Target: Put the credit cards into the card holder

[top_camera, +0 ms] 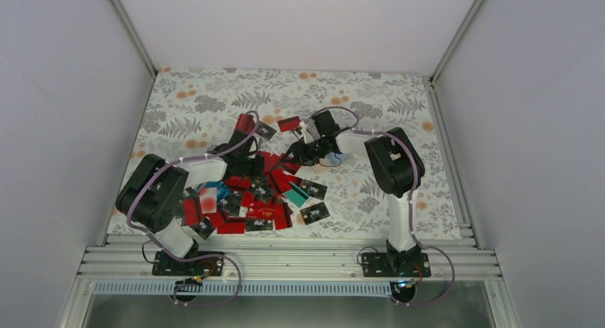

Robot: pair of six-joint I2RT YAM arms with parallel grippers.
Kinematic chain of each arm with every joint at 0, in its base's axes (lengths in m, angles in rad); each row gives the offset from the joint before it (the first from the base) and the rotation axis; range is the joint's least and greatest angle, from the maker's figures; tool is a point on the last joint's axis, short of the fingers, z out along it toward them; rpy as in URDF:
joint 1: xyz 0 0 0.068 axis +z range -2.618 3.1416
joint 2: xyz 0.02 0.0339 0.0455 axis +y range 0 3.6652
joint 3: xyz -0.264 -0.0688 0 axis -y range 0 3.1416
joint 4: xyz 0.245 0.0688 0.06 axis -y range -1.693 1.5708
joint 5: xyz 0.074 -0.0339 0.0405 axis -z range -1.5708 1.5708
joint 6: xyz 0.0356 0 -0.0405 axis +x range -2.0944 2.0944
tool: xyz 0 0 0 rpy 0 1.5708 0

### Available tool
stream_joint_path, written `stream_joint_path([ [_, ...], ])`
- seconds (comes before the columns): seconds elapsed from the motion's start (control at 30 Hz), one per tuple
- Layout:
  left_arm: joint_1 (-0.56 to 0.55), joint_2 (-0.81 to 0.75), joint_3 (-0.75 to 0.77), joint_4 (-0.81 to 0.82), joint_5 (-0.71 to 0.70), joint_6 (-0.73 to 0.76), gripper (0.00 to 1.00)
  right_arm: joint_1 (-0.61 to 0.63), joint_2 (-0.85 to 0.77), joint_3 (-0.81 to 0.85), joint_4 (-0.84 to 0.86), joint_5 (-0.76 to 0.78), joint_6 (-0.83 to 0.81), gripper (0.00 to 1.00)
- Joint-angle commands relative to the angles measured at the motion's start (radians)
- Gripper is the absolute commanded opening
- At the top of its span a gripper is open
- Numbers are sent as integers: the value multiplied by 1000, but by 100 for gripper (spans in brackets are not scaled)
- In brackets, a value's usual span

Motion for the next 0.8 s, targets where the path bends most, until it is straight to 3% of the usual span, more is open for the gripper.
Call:
stream_joint_path([
  [0.0, 5, 1, -37, -20, 13, -14, 2, 28, 33, 25, -38, 34, 52, 53],
  [0.4, 5, 1, -63, 4, 22, -22, 2, 29, 108, 46, -49, 82, 195, 52],
  [0.77, 5, 4, -81, 21, 31, -26, 3, 29, 133, 58, -44, 32, 209, 52],
])
